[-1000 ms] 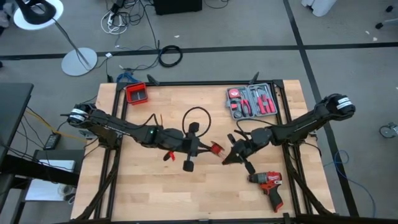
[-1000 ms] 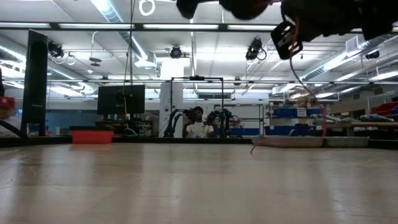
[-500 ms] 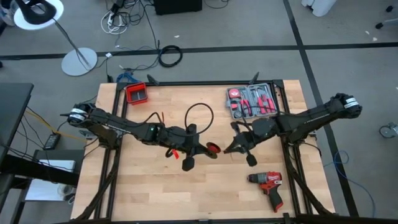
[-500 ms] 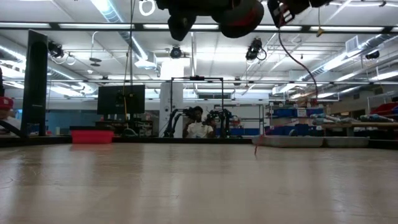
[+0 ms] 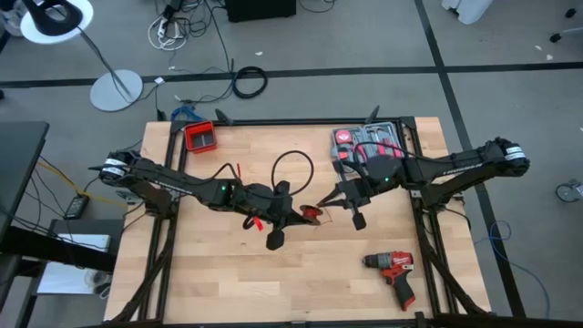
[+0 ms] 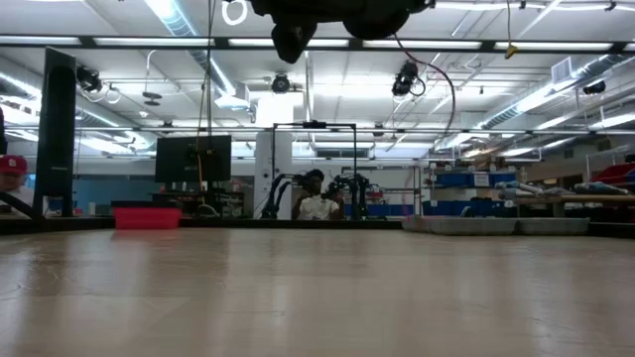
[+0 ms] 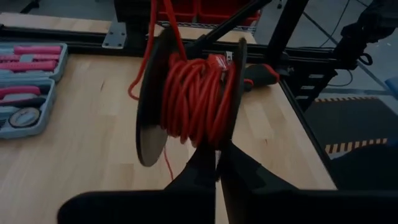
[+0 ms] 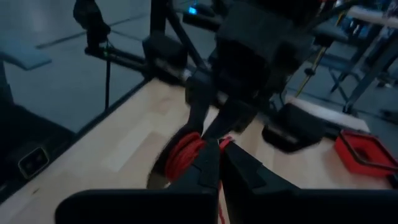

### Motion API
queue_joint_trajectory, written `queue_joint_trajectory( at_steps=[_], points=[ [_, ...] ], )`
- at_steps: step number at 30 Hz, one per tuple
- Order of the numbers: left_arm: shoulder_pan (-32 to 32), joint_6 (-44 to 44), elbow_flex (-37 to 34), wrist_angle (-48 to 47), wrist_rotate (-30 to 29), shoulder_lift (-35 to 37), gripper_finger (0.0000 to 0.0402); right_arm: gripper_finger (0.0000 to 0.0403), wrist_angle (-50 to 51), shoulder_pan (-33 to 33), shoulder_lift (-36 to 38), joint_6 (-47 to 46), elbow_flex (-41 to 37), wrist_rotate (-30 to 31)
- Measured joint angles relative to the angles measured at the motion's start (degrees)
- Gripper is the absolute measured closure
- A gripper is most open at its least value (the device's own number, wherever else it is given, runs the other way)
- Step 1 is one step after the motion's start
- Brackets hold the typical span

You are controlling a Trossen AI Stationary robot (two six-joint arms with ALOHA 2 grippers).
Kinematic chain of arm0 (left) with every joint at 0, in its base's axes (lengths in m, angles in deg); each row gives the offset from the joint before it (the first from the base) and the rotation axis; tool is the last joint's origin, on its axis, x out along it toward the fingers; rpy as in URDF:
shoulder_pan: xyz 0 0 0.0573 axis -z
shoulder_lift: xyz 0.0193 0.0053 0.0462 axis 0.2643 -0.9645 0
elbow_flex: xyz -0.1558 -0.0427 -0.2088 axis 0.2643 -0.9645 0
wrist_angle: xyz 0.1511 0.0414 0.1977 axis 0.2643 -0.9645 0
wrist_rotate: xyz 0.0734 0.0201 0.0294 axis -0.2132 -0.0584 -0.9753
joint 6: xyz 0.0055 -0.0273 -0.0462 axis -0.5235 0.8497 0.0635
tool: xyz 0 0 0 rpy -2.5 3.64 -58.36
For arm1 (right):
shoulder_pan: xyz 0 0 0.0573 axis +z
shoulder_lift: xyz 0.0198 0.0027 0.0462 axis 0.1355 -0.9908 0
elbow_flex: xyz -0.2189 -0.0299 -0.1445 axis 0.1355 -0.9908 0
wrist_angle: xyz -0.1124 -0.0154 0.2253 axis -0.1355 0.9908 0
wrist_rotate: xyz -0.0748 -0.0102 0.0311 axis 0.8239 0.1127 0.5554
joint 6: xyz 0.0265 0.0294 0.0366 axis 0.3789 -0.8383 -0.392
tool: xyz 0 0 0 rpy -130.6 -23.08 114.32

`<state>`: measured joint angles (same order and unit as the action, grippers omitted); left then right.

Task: Coil cords
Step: Coil the red wire onto the black spool

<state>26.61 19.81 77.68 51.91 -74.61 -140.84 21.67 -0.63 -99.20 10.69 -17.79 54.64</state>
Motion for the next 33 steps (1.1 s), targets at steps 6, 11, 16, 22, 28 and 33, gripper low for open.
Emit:
queue_joint_trajectory(
  at_steps=[6, 11, 16, 22, 28, 33],
  points=[
    [0.00, -2.38, -0.09, 1.82, 0.43, -0.10, 0.0393, 0.0368, -1.23, -0.11, -0.91, -0.62, 0.13, -0.48],
    [0.00, -2.62, -0.09, 1.88, 0.55, -0.11, 0.0393, 0.0329, -1.16, 0.05, -1.42, -1.44, 0.13, -0.35],
    [0.00, -2.48, -0.09, 2.01, 2.49, -0.11, 0.0393, 0.0314, -1.51, 0.06, -1.42, -0.36, 0.81, -0.30],
    [0.00, -1.12, -0.09, 2.76, 3.88, -0.29, 0.0392, 0.0316, -1.20, -0.05, -1.44, 0.01, 3.40, -0.31],
    [0.00, -1.90, -0.04, 8.42, 7.70, -3.61, 0.0392, 0.0314, -0.96, -1.49, -1.42, 0.63, 3.69, 0.55],
    [-0.28, -4.82, -0.07, 10.48, 8.51, -5.62, 0.0392, 0.0314, -1.16, -2.73, -2.96, -2.01, 3.69, 0.69]
  ],
)
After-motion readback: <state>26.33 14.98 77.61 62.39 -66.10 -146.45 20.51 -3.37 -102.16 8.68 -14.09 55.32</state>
